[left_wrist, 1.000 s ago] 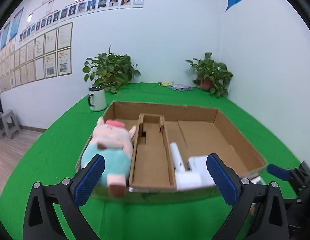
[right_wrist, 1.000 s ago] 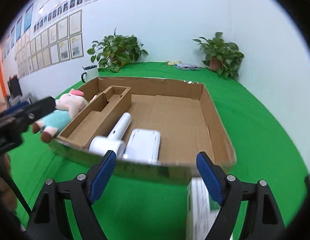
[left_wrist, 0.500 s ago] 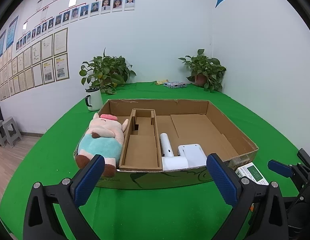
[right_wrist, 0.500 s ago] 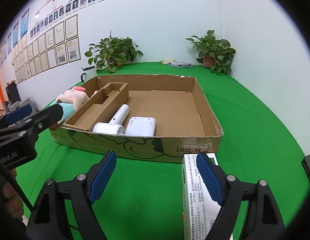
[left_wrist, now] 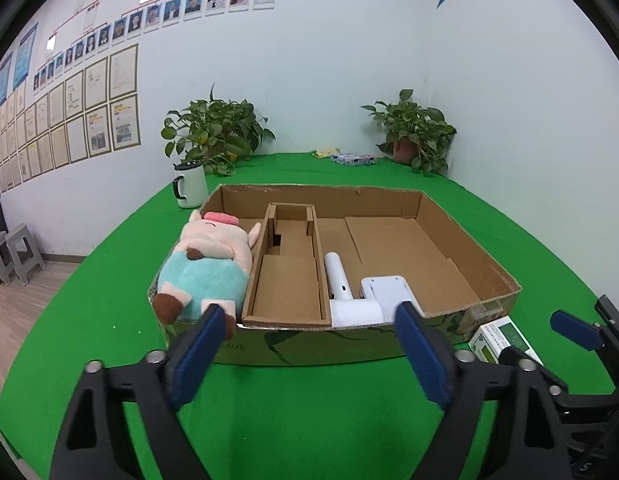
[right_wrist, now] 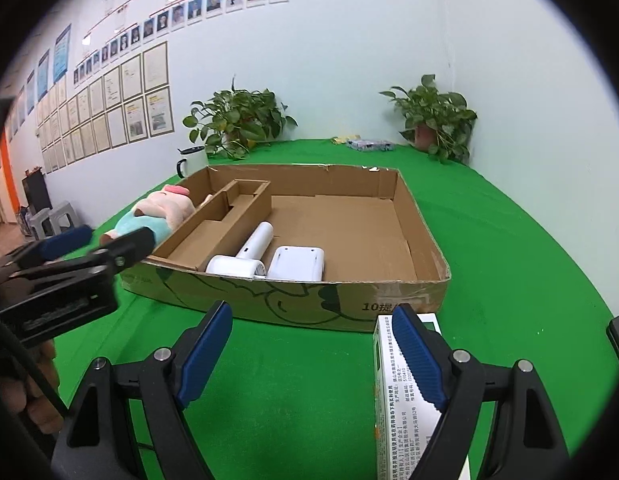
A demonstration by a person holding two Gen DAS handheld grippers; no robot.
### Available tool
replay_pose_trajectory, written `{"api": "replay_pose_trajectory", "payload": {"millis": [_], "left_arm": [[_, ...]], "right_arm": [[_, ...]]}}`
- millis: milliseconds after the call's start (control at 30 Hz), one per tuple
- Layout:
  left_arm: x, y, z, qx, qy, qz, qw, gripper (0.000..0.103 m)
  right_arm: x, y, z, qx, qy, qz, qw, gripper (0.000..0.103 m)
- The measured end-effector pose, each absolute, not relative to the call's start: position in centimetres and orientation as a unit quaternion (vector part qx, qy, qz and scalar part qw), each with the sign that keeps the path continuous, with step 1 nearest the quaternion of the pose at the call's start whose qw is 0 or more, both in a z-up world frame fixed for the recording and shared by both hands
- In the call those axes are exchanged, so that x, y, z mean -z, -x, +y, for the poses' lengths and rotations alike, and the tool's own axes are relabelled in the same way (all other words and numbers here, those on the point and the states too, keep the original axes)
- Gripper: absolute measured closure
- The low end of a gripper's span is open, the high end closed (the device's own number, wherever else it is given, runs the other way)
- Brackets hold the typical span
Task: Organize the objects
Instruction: 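Grasp the white medicine box with green label using the right gripper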
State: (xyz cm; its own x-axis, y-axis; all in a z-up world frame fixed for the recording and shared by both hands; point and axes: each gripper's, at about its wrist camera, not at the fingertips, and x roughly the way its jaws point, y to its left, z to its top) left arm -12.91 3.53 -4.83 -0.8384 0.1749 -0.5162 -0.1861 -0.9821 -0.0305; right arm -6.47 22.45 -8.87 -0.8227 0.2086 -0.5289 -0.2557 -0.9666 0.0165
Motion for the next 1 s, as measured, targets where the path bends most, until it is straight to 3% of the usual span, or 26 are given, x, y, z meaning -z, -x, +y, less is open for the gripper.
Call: {"api": "replay_pose_trajectory", "payload": {"millis": [33,133,167,233,300,567,633,667,767,867,967,1000], "left_arm": [[5.1,13.2,3.5,-0.955,0.279,0.013,0.103,0.039],[6.1,13.5,3.4,-0.938,0.309,-0.005,0.153,0.043],[6.4,13.4,3.3,-0.934,0.315,-0.015,0.168,0.041],[7.1,13.3,3.5,-0.926,0.325,-0.024,0.188,0.019],[8.0,13.2,3.8,-0.918,0.336,-0.031,0.207,0.014],[11.7,14.5,6.5,-0.865,0.411,-0.071,0.278,0.014],[12.4,14.7,7.3,-0.855,0.422,-0.074,0.292,0.014],[12.7,14.8,7.7,-0.851,0.428,-0.069,0.296,0.014],[12.9,14.5,8.2,-0.84,0.437,-0.066,0.315,0.016],[12.7,14.1,8.0,-0.827,0.443,-0.08,0.337,0.016],[13.0,14.2,7.8,-0.808,0.456,-0.097,0.361,0.016],[13.2,14.4,7.7,-0.8,0.462,-0.106,0.367,0.016]], "right_arm": [[8.9,6.3,22.6,-0.953,0.273,0.047,0.12,0.021],[9.4,5.3,24.5,-0.944,0.294,0.089,0.123,0.021],[9.7,4.7,25.4,-0.939,0.3,0.101,0.134,0.021],[10.7,3.5,26.9,-0.931,0.315,0.105,0.153,0.021],[12.1,2.5,27.8,-0.92,0.344,0.093,0.163,0.021],[16.0,1.0,28.3,-0.896,0.399,0.095,0.173,0.022],[16.2,1.4,27.9,-0.897,0.4,0.095,0.162,0.032],[16.2,1.8,27.4,-0.897,0.402,0.087,0.16,0.042],[16.3,2.4,26.3,-0.896,0.406,0.079,0.163,0.042],[15.7,3.0,24.5,-0.905,0.404,0.088,0.101,0.04],[15.0,3.2,22.7,-0.914,0.392,0.06,0.088,0.015],[14.9,3.2,22.5,-0.915,0.39,0.062,0.081,0.015]]}}
